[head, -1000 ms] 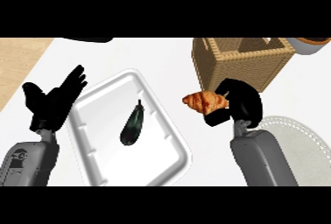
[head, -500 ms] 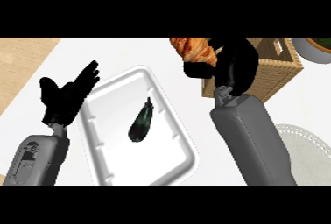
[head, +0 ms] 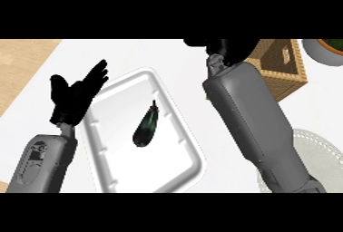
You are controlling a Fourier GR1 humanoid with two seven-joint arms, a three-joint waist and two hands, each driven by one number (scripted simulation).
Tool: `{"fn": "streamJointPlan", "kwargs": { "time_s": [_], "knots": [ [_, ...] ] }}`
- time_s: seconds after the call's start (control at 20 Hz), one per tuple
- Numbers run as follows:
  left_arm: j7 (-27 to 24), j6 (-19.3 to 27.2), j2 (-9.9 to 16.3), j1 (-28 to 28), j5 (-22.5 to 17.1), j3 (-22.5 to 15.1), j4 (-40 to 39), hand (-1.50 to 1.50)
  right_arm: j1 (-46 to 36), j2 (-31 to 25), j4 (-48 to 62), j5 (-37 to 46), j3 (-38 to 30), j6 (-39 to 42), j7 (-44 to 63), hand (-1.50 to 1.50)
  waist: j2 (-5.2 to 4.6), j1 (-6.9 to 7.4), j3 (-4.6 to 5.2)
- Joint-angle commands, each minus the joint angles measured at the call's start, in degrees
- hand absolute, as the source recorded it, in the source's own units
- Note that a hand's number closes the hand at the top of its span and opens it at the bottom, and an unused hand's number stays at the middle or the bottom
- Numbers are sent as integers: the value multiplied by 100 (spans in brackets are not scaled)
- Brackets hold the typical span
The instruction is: Pick the croissant from the placemat and place it in the basket
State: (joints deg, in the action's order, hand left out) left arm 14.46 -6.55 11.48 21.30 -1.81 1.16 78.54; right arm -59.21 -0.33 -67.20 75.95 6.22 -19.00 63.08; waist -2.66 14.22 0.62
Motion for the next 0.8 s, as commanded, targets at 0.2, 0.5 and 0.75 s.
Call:
{"fn": "streamJointPlan", "kwargs": {
  "time_s": [0.2,0.5,0.75],
  "knots": [
    [5,127,-55,37,58,23,-102,0,-1291,31,1126,876,-540,-296,1404,150,-7,-138,-4],
    [-2,196,103,94,62,212,-130,0,-1813,31,1890,1624,-1005,-267,1742,150,-5,-297,-7],
    [-52,205,20,-72,88,144,-151,0,-2191,31,2461,2197,-1299,-72,2103,150,23,-384,-9]
  ]
}}
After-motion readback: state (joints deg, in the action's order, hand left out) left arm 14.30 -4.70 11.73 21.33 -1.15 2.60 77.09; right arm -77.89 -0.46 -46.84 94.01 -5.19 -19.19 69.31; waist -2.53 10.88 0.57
